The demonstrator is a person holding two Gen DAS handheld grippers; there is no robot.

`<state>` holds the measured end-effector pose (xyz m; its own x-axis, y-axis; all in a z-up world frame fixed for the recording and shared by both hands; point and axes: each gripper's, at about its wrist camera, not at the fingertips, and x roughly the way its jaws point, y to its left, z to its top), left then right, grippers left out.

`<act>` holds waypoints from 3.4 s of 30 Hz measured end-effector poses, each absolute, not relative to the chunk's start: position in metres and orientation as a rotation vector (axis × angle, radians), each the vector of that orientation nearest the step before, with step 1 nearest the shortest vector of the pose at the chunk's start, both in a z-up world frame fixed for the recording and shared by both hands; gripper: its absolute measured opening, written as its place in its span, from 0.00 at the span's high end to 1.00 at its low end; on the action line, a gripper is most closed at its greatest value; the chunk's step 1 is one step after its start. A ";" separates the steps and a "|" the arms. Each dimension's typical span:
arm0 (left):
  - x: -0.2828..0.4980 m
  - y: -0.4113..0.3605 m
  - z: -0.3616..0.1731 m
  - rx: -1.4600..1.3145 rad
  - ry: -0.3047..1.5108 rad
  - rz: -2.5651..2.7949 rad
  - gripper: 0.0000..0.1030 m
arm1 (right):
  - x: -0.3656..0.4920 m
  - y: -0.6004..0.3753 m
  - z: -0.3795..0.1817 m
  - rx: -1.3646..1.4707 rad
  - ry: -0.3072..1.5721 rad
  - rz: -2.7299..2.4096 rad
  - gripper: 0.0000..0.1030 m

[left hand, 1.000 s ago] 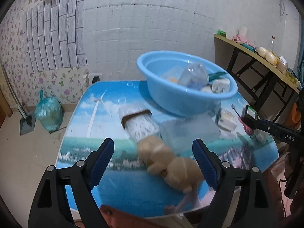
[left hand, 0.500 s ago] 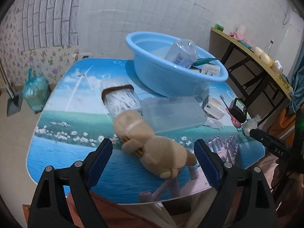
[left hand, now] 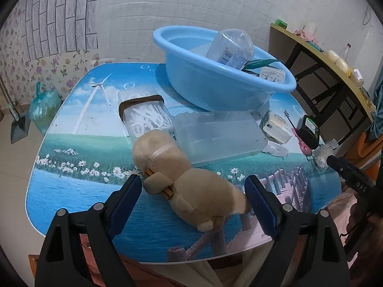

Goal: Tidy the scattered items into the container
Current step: 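Grasp the beige plush dog with the left tool while the right grasps the cotton swab bag, then carry the plush dog and cotton swab bag into the blue basin and release both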

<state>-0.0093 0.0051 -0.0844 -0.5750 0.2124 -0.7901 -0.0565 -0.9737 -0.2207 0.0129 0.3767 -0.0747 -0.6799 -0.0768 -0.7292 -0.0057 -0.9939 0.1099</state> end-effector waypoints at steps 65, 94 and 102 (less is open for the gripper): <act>0.022 -0.063 -0.096 -1.395 -0.273 2.690 0.12 | 0.015 0.315 -0.088 1.247 0.072 -2.643 0.29; 0.019 -0.035 -0.056 -1.191 -0.165 2.762 0.53 | 0.017 0.315 -0.063 1.121 -0.029 -2.640 0.76; 0.008 -0.019 -0.027 -1.083 -0.155 2.764 0.53 | 0.014 0.293 -0.020 0.951 -0.027 -2.614 0.76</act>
<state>0.0077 -0.0185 -0.0271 -0.7223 0.1942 -0.6638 -0.1187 -0.9803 -0.1577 0.0137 0.2933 -0.0198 -0.7097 -0.3371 -0.6186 0.3243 -0.9359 0.1379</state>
